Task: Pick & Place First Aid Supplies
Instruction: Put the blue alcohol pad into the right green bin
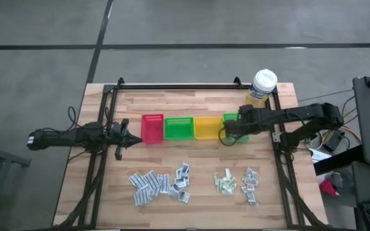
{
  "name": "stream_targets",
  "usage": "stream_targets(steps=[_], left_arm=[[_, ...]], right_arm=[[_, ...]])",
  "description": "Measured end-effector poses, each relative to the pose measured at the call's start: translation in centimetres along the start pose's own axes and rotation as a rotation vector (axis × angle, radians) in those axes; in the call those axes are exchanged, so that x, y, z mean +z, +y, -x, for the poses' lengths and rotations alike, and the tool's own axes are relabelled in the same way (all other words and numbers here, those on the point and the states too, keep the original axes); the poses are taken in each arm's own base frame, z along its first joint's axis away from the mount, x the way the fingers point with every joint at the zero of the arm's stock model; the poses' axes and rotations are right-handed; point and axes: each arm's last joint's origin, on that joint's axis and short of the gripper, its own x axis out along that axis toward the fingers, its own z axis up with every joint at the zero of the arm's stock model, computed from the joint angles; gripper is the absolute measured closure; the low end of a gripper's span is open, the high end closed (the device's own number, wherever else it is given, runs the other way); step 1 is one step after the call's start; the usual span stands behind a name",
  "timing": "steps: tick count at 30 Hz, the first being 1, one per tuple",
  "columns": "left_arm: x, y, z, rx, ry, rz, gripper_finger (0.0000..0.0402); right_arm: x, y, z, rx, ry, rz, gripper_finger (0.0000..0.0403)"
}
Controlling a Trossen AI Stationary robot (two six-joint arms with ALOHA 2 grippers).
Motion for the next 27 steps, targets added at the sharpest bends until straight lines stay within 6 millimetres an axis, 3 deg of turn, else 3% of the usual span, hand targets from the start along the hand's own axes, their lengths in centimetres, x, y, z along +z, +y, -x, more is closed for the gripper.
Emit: stream_targets(steps=[12, 27], left_arm=[[0.0, 0.0, 0.0, 0.000, 0.000, -0.001, 0.0401], [0.0, 0.0, 0.0, 0.000, 0.000, -0.001, 0.0401]], right_arm=[[2.1, 0.4, -5.0, -0.009, 0.168, 0.024, 0.0394], [2.1, 2.6, -10.7, -0.070, 0.248, 0.160, 0.0394]])
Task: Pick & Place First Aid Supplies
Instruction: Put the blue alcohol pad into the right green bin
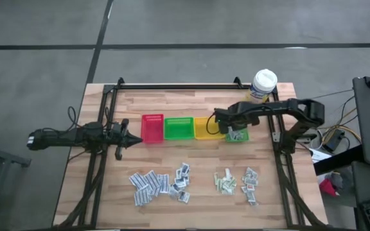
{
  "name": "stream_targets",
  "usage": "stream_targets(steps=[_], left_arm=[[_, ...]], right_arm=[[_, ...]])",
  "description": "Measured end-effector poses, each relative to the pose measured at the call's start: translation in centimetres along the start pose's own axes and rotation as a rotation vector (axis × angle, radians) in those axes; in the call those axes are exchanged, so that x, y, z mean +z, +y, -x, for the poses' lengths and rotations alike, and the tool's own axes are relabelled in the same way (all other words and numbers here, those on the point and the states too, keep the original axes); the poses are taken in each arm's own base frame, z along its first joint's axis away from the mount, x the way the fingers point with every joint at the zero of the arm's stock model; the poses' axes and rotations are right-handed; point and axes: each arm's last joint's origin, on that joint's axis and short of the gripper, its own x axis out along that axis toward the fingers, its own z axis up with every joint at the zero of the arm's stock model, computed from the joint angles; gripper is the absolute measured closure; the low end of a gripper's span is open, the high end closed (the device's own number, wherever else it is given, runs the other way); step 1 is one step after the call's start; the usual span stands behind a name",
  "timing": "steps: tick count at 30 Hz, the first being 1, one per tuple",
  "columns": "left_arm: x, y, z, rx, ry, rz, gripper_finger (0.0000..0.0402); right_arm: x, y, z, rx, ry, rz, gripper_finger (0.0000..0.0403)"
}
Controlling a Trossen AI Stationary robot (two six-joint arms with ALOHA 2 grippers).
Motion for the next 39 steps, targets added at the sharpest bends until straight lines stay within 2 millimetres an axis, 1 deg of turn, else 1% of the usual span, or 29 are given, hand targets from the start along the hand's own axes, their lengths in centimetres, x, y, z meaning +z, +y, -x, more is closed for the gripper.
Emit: stream_targets(steps=[4, 7, 17, 20, 27, 32, 39], left_arm=[[0.0, 0.0, 0.0, 0.000, 0.000, 0.000, 0.0401], [0.0, 0.0, 0.0, 0.000, 0.000, 0.000, 0.0401], [0.0, 0.0, 0.0, 0.000, 0.000, 0.000, 0.0401], [0.0, 0.0, 0.0, 0.000, 0.000, 0.000, 0.0401], [0.0, 0.0, 0.0, 0.000, 0.000, 0.000, 0.0401], [0.0, 0.0, 0.0, 0.000, 0.000, 0.000, 0.0401], [0.0, 0.0, 0.0, 0.000, 0.000, 0.000, 0.0401]], right_arm=[[0.1, 0.7, -0.9, -0.037, 0.017, 0.091, 0.0394], [0.3, 1.2, -1.1, -0.047, 0.022, 0.108, 0.0394], [0.7, 1.6, -0.5, -0.024, 0.006, 0.182, 0.0392], [0.7, 1.7, -0.5, -0.022, 0.005, 0.203, 0.0376], [0.7, 1.6, -0.4, -0.036, 0.013, 0.231, 0.0317], [0.8, 1.5, 0.7, -0.065, 0.037, 0.247, 0.0294], [0.4, 2.1, 3.7, -0.073, 0.034, 0.250, 0.0298]])
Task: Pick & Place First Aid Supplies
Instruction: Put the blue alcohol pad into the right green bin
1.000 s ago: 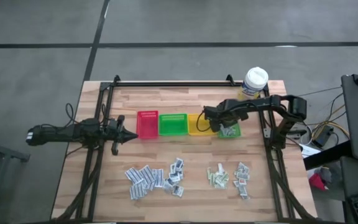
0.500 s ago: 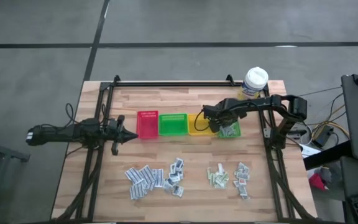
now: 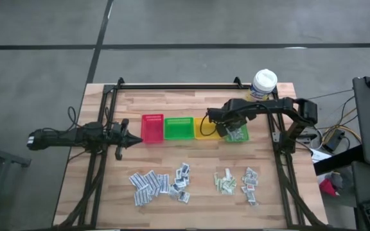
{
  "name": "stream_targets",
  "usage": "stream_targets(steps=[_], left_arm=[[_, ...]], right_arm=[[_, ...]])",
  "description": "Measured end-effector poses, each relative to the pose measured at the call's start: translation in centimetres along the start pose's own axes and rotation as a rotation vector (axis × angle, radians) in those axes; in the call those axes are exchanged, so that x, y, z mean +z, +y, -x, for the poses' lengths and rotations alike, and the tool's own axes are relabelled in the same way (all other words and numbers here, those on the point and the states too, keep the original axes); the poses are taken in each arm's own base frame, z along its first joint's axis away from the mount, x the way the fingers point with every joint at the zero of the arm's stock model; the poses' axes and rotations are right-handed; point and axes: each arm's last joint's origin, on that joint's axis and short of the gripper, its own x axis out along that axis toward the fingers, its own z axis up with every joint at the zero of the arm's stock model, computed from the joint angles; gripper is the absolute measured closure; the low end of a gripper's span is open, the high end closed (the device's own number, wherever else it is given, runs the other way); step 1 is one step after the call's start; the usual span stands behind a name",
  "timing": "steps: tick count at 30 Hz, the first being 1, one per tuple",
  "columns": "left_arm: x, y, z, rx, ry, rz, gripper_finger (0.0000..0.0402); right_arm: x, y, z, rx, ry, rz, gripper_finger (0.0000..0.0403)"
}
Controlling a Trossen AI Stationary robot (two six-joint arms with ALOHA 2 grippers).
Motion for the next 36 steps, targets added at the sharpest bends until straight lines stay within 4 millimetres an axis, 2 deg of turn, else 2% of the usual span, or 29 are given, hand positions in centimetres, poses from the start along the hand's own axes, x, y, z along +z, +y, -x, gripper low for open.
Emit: stream_targets(steps=[6, 14, 24, 31, 36], left_arm=[[0.0, 0.0, 0.0, 0.000, 0.000, 0.000, 0.0401], [0.0, 0.0, 0.0, 0.000, 0.000, -0.017, 0.0401], [0.0, 0.0, 0.0, 0.000, 0.000, -0.018, 0.0401], [0.0, 0.0, 0.0, 0.000, 0.000, -0.019, 0.0401], [0.0, 0.0, 0.0, 0.000, 0.000, -0.019, 0.0401]], right_arm=[[-1.4, 1.8, 2.9, 0.073, -0.069, 0.053, 0.0312], [-5.3, 4.8, 6.4, 0.198, -0.174, 0.151, 0.0329], [-10.0, 8.8, 7.7, 0.460, -0.315, 0.318, 0.0329], [-11.7, 10.6, 9.0, 0.634, -0.408, 0.408, 0.0328], [-12.4, 11.1, 9.5, 0.675, -0.472, 0.522, 0.0337]])
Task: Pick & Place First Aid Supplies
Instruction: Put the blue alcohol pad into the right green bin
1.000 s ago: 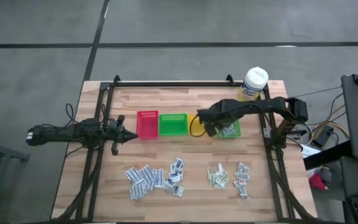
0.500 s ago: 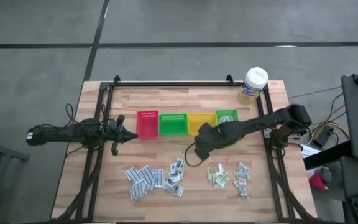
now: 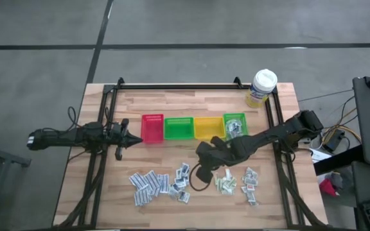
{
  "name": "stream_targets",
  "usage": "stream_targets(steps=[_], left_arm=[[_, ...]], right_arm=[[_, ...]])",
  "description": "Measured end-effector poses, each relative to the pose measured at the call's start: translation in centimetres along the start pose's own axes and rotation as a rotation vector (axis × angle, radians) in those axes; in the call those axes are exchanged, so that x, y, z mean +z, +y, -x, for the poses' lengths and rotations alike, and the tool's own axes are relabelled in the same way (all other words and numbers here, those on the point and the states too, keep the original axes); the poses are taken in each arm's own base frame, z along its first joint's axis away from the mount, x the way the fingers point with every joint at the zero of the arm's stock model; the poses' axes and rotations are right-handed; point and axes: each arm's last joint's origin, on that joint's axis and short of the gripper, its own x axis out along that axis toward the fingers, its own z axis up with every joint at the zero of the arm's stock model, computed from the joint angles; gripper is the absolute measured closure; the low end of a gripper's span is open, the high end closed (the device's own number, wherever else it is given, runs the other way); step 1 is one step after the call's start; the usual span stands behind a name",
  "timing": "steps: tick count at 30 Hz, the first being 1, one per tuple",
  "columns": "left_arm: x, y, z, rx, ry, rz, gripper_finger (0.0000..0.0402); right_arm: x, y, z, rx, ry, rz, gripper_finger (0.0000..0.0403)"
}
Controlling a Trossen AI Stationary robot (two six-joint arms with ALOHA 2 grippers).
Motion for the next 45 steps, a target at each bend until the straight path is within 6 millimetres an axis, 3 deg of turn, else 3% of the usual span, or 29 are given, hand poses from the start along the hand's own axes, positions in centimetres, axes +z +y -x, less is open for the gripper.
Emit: stream_targets(steps=[12, 15, 24, 34, 45], left_arm=[[0.0, 0.0, 0.0, 0.000, 0.000, 0.000, 0.0401], [0.0, 0.0, 0.0, 0.000, 0.000, 0.000, 0.0401], [0.0, 0.0, 0.0, 0.000, 0.000, -0.005, 0.0401], [0.0, 0.0, 0.0, 0.000, 0.002, -0.010, 0.0401], [-0.1, 0.0, -0.1, 0.002, 0.008, -0.031, 0.0401]], right_arm=[[0.2, 0.8, -0.7, 0.121, -0.082, 0.281, 0.0330], [0.1, 1.0, -1.0, 0.189, -0.091, 0.311, 0.0326], [0.1, 0.7, -1.4, 0.183, -0.086, 0.307, 0.0317], [0.6, -0.2, -6.5, 0.115, 0.013, 0.263, 0.0305], [2.5, -0.4, -9.5, 0.073, 0.141, 0.284, 0.0278]])
